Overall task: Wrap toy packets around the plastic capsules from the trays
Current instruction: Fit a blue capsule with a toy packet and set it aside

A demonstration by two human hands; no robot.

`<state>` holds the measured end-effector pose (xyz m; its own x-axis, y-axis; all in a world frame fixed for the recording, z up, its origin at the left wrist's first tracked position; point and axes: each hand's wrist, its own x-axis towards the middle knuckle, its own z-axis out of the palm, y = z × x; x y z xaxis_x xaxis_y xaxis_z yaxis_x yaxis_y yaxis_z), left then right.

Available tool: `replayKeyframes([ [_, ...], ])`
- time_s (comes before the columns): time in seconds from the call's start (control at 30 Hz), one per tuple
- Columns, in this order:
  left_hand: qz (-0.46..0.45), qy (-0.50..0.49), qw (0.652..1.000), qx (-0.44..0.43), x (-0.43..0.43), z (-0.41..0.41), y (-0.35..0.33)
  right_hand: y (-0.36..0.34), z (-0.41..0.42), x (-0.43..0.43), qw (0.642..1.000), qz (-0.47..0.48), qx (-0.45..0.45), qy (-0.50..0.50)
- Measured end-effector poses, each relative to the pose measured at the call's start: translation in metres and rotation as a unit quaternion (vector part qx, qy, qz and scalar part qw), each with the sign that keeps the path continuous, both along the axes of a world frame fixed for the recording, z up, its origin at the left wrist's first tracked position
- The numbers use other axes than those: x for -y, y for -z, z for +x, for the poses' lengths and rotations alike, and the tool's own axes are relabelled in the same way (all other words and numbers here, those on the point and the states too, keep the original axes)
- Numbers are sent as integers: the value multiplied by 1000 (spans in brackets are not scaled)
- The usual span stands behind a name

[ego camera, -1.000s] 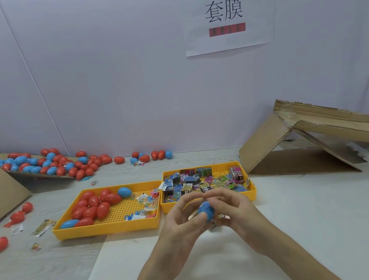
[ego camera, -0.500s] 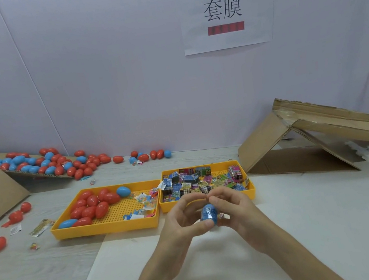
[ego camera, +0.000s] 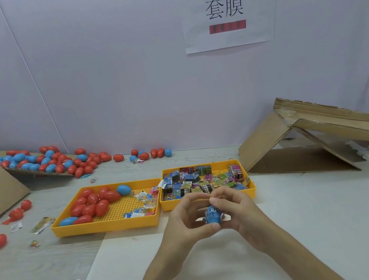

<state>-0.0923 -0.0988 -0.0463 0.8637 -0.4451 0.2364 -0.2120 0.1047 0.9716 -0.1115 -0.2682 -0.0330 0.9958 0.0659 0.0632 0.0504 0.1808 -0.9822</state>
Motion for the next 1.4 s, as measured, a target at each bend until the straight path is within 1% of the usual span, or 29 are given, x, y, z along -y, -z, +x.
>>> replayKeyframes([
  [0.17, 71, -40, 995, 57, 2, 0, 0, 1, -1, 0, 1000, -20, -6, -8],
  [0.43, 87, -70, 990, 87, 3, -1, 2, 3, 1, -1, 1000, -18, -14, 14],
  [0.53, 80, -89, 987, 105, 4, -1, 3, 3, 2, -2, 1000, 0, -21, 22],
  [0.7, 24, -138, 984, 107, 4, 2, 3, 1, 3, 0, 999, 0, -30, 20],
  [0.77, 25, -148, 982, 115, 4, 3, 4, 1, 3, -1, 999, 3, -33, 21],
  [0.97, 27, -138, 983, 116, 5, 2, 6, 3, 2, -3, 999, 3, -11, 41],
  [1.23, 7, -122, 986, 110, 5, 3, 6, 5, 3, -2, 999, 38, -15, 28],
  [1.4, 14, -123, 985, 123, 5, 2, 7, 5, 5, -2, 999, 32, -27, 34],
])
